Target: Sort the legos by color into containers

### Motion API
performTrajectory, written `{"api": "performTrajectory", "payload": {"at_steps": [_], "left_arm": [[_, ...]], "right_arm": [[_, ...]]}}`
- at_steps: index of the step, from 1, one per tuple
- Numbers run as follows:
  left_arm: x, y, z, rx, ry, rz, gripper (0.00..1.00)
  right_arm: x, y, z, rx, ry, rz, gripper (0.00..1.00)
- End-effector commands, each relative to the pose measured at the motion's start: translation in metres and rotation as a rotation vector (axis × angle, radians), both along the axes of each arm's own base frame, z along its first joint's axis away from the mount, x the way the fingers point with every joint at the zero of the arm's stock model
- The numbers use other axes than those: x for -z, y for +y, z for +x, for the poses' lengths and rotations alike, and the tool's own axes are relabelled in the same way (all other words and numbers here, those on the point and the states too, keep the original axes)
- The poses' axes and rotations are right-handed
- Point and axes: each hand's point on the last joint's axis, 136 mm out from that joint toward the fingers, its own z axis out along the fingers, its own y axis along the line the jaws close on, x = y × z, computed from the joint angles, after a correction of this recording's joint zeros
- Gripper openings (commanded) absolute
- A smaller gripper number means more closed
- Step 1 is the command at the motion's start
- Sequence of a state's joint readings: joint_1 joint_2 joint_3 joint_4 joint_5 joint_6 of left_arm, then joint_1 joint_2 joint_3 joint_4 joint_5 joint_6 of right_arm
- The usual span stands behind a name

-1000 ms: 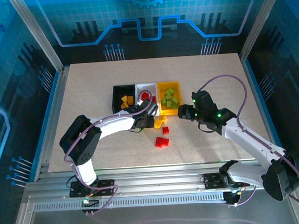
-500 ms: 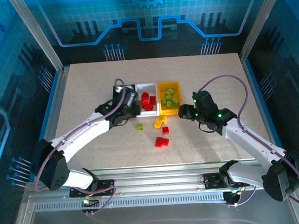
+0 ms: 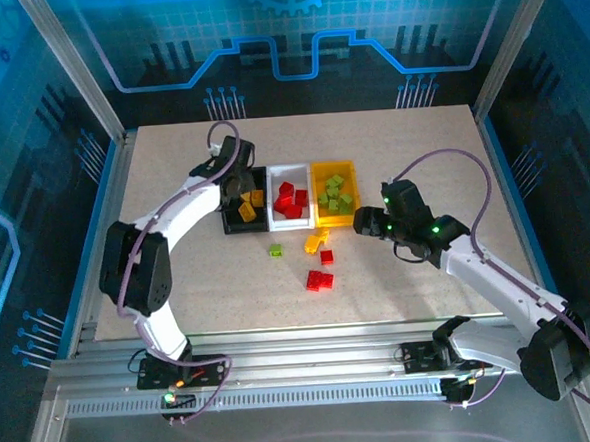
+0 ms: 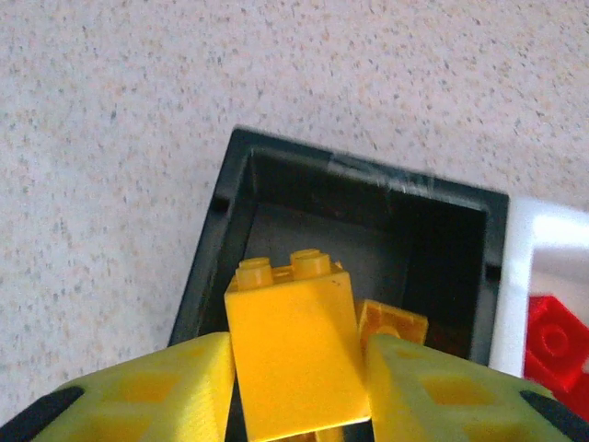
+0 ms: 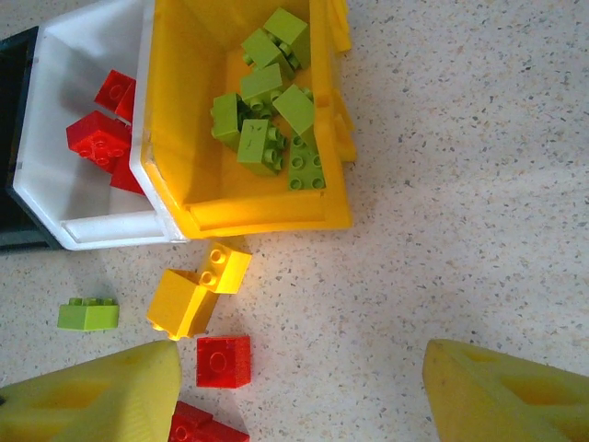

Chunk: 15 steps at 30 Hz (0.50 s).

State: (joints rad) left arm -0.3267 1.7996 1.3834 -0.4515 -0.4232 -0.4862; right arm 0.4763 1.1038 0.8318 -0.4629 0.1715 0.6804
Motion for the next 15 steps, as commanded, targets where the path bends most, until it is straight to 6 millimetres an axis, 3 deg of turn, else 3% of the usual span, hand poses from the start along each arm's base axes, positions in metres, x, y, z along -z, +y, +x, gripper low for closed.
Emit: {"api": "performTrajectory", "payload": {"at_steps": [1, 4, 7, 11, 15], "left_arm": [[-0.001, 0.01, 0.006, -0.016, 0.029, 0.041, 0.56], [-0.012, 0.003, 0.005, -0.009, 0.006, -0.013, 0.77], [-0.035, -0.011, -0.004, 0.024, -0.049, -0.102, 0.91], [-0.07, -0.049, -0.033, 0.146, -0.134, -0.213, 0.99], [-0.065, -0.097, -0.073, 0.312, -0.107, -0.222, 0.99]], "right_arm": [[-0.002, -0.007, -0.004, 0.013, 0.005, -0.004, 0.72], [-0.002, -0.007, -0.004, 0.009, 0.006, -0.004, 0.72], [0.0, -0.004, -0.003, 0.002, 0.011, 0.005, 0.73], [0.007, -0.001, -0.002, 0.001, 0.029, 0.009, 0.73], [0.011, 0.001, -0.001, 0.002, 0.035, 0.014, 0.73]]}}
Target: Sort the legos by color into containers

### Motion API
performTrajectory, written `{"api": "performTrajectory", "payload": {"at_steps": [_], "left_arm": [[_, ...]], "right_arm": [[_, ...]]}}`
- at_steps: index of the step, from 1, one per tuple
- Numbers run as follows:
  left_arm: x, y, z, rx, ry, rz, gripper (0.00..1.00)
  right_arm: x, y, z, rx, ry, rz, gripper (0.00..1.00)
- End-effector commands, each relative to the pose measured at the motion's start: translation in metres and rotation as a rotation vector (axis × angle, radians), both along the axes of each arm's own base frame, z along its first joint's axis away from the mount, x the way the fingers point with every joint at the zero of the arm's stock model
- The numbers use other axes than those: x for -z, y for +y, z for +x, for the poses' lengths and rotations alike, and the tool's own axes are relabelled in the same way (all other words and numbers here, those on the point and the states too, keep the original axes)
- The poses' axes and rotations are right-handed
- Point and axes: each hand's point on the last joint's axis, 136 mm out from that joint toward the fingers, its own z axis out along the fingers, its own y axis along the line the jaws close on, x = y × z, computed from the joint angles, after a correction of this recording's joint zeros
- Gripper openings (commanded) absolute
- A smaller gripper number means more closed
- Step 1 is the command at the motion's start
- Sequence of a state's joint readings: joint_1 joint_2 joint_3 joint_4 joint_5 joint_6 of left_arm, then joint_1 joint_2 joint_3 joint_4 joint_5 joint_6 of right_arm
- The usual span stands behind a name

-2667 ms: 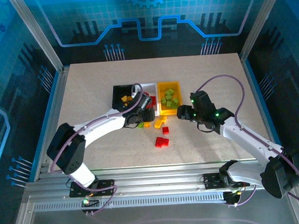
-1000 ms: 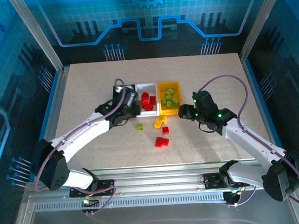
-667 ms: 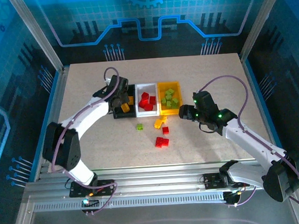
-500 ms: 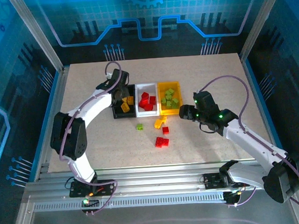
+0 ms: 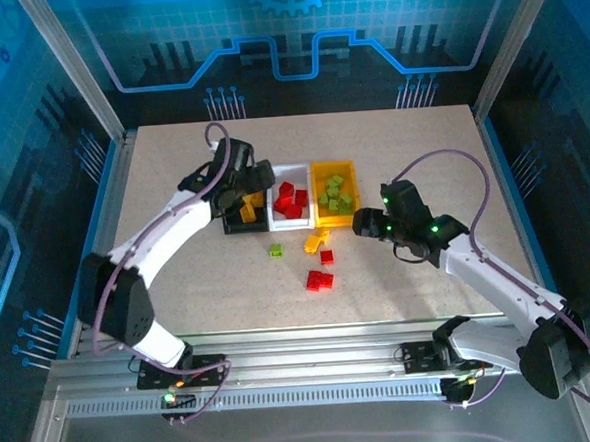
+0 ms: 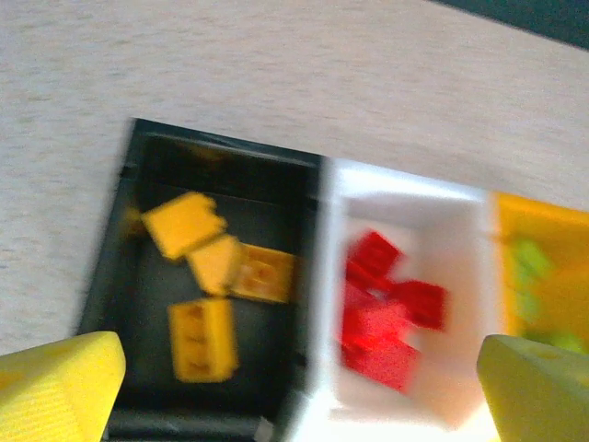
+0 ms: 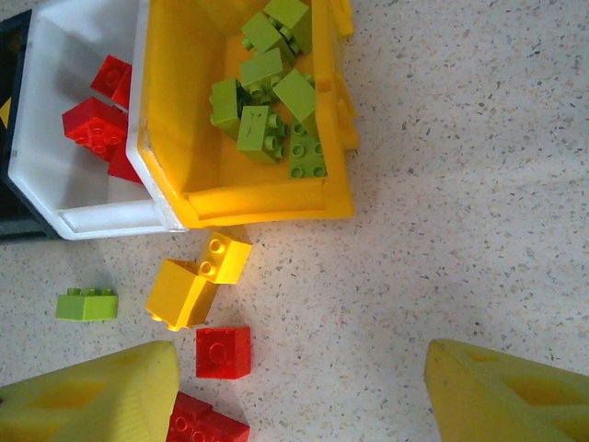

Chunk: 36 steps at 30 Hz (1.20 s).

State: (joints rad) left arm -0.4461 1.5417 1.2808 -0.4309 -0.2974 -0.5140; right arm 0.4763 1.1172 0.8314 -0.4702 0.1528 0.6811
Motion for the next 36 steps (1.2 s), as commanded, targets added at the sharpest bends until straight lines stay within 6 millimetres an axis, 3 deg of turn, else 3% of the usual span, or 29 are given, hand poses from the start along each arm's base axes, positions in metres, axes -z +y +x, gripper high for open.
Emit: {"api": "performTrajectory", "payload": {"at_steps": [1, 4, 8, 13, 23, 36], "left_arm": [[0.01, -0.048, -0.036, 0.178, 0.026, -0.037, 0.99], [0.03, -0.083, -0.068, 0.315, 0.077, -0.045, 0.99], [0.057, -0.115, -0.097, 0.463, 0.132, -0.008, 0.95], [0.09, -0.141, -0.111, 0.563, 0.182, 0.082, 0.88], [0.133, -0.146, -0.095, 0.568, 0.235, 0.214, 0.76], [0.158, -0.145, -0.076, 0.529, 0.252, 0.303, 0.62]], "right_arm": [[0.006, -0.002, 0.001, 0.018, 0.011, 0.011, 0.72], [0.005, -0.003, 0.001, 0.022, 0.008, 0.009, 0.73], [0.006, -0.006, -0.001, 0.025, 0.009, 0.0, 0.72], [0.005, -0.007, -0.002, 0.028, 0.01, -0.003, 0.72], [0.001, -0.009, -0.003, 0.029, 0.003, -0.007, 0.72], [-0.002, -0.013, -0.005, 0.032, -0.008, -0.008, 0.72]]}}
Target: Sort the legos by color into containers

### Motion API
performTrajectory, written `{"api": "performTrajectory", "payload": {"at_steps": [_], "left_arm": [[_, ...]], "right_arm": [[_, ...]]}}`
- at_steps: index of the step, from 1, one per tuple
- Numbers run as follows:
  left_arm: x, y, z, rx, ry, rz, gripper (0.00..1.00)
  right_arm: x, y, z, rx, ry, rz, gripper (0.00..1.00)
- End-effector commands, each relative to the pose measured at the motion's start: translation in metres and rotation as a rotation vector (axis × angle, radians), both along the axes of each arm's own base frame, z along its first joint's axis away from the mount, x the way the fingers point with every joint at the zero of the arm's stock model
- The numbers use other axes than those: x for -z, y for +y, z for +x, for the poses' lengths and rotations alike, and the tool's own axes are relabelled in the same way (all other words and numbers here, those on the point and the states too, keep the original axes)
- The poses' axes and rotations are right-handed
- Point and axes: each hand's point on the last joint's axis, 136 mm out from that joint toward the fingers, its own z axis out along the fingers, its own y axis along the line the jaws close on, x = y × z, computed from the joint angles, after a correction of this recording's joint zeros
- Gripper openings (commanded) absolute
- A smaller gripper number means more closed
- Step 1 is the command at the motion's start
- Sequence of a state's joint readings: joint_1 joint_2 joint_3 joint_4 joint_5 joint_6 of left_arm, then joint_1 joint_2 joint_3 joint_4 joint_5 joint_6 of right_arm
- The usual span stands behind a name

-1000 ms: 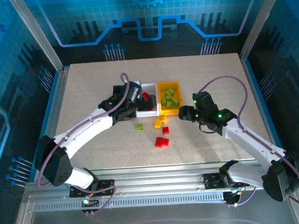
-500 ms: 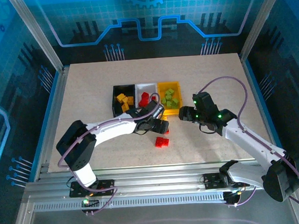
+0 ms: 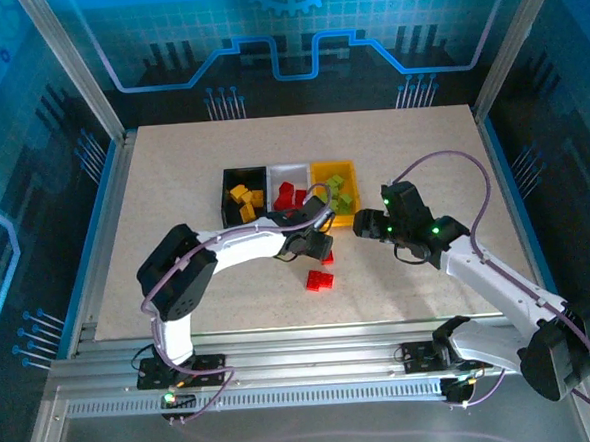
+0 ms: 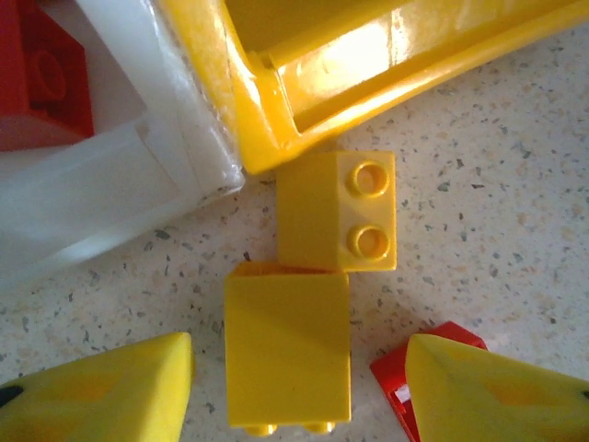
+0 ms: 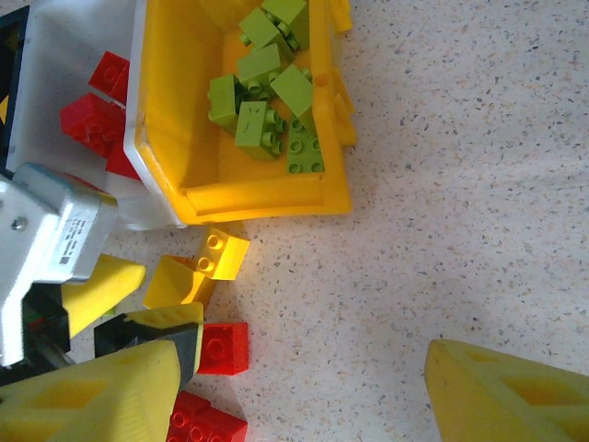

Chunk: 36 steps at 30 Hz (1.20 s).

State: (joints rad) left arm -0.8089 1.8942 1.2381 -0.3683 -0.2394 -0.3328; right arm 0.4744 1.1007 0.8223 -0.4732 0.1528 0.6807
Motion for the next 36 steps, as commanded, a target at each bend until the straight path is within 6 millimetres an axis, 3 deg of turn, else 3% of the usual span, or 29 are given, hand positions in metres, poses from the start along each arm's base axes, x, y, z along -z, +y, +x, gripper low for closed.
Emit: {"api": "performTrajectory", "payload": {"at_steps": [1, 8, 17, 21, 24, 26, 29, 32, 36], "left_arm": [[0.001, 0.0, 0.009, 0.0, -0.019, 0.034, 0.6], [0.005, 0.007, 0.002, -0.013, 0.001, 0.045, 0.48], [-0.054, 0.015, -0.019, -0.034, -0.075, -0.057, 0.36], [-0.098, 0.043, -0.017, -0.111, -0.174, -0.095, 0.36], [-0.121, 0.083, 0.002, -0.231, -0.217, -0.098, 0.36], [-0.126, 0.116, 0.018, -0.332, -0.22, -0.094, 0.35], [-0.123, 0.159, 0.047, -0.466, -0.232, -0.093, 0.35], [-0.106, 0.188, 0.07, -0.57, -0.194, -0.064, 0.32], [-0.085, 0.194, 0.086, -0.609, -0.158, -0.042, 0.32]], "right_arm": [[-0.002, -0.012, -0.003, 0.033, -0.005, -0.009, 0.72], [-0.003, -0.016, -0.005, 0.038, -0.009, -0.007, 0.72], [-0.005, -0.017, -0.003, 0.049, -0.015, 0.004, 0.72], [-0.004, -0.017, -0.003, 0.05, -0.014, 0.004, 0.72], [-0.003, -0.017, -0.004, 0.051, -0.011, 0.008, 0.72], [-0.003, -0.017, -0.003, 0.05, -0.013, 0.008, 0.72], [-0.002, -0.017, -0.002, 0.054, -0.01, 0.006, 0.72], [-0.002, -0.017, -0.002, 0.057, -0.006, 0.006, 0.72], [-0.002, -0.019, -0.004, 0.057, -0.005, -0.001, 0.72]]}}
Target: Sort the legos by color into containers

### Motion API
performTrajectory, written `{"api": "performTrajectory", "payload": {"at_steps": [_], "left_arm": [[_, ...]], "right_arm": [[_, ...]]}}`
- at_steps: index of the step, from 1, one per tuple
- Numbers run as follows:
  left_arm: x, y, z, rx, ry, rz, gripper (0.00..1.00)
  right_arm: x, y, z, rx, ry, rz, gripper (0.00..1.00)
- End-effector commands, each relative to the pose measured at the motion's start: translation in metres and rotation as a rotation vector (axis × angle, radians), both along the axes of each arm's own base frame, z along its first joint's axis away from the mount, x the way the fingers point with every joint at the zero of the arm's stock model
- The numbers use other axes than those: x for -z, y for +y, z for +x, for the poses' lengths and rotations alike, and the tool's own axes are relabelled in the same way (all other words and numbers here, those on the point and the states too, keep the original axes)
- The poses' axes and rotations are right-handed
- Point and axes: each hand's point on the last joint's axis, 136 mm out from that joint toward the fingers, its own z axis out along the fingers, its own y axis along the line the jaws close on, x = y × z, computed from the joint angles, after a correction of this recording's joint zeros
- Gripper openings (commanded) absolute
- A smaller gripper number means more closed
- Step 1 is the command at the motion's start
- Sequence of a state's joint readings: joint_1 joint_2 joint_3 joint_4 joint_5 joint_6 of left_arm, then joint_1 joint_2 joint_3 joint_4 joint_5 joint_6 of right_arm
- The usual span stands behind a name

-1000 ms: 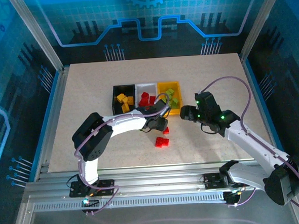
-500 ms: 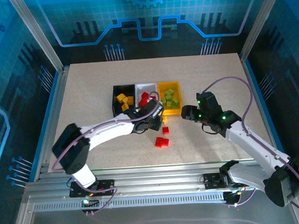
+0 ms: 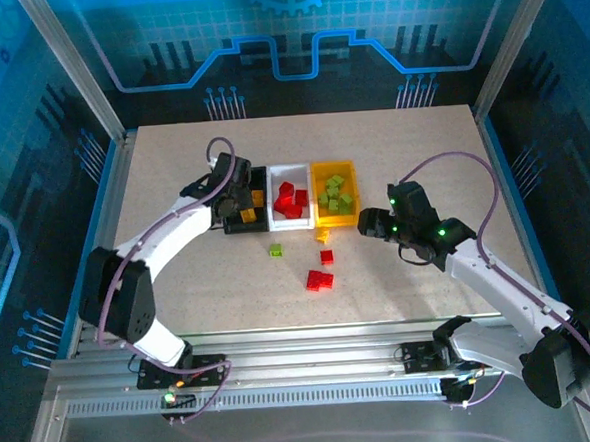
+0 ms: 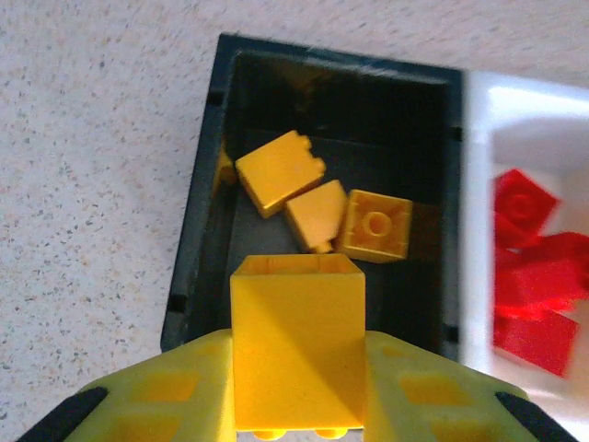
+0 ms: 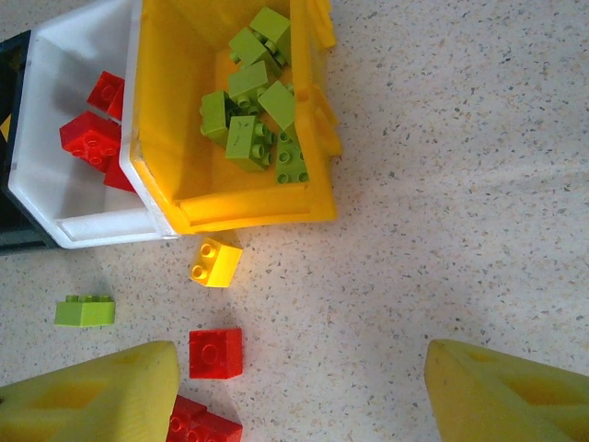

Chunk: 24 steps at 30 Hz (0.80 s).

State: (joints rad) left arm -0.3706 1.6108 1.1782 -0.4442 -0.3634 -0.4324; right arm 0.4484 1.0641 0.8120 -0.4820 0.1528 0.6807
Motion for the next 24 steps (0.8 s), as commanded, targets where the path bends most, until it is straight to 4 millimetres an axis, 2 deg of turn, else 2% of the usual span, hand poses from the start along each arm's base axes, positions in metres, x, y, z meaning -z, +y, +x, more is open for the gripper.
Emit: {"api": "performTrajectory", "payload": {"at_steps": [1, 2, 4, 6, 9, 11, 12, 15, 18, 21, 24], "left_arm": [[0.008, -0.001, 0.01, -0.031, 0.027, 0.001, 0.34], [0.011, -0.001, 0.011, -0.037, 0.034, 0.005, 0.38], [0.013, -0.001, 0.013, -0.041, 0.039, 0.001, 0.57], [0.008, -0.005, 0.013, -0.04, 0.028, -0.026, 0.7], [-0.014, -0.013, 0.011, -0.024, -0.014, -0.095, 0.83], [-0.032, -0.024, 0.005, 0.009, -0.048, -0.17, 0.9], [-0.042, -0.032, 0.0, 0.033, -0.067, -0.219, 0.97], [-0.063, -0.055, -0.02, 0.111, -0.108, -0.324, 0.99], [-0.068, -0.072, -0.048, 0.169, -0.119, -0.361, 0.99], [-0.061, -0.077, -0.075, 0.187, -0.113, -0.38, 0.99], [-0.046, -0.071, -0.096, 0.172, -0.092, -0.398, 0.99]], "right_arm": [[0.003, -0.009, -0.003, 0.03, 0.012, -0.007, 0.72], [0.003, -0.009, -0.004, 0.028, 0.013, -0.008, 0.73], [0.003, -0.008, -0.004, 0.02, 0.015, -0.007, 0.73], [0.005, -0.006, -0.005, 0.008, 0.023, -0.005, 0.73], [0.011, -0.001, -0.004, -0.013, 0.045, 0.002, 0.73], [0.016, 0.006, -0.004, -0.034, 0.057, 0.018, 0.74], [0.019, 0.011, -0.004, -0.051, 0.062, 0.026, 0.74], [0.03, 0.028, -0.004, -0.095, 0.085, 0.005, 0.76], [0.043, 0.049, -0.001, -0.143, 0.11, -0.024, 0.77], [0.055, 0.074, 0.002, -0.2, 0.132, -0.061, 0.77], [0.068, 0.098, 0.003, -0.245, 0.161, -0.103, 0.77]]}}
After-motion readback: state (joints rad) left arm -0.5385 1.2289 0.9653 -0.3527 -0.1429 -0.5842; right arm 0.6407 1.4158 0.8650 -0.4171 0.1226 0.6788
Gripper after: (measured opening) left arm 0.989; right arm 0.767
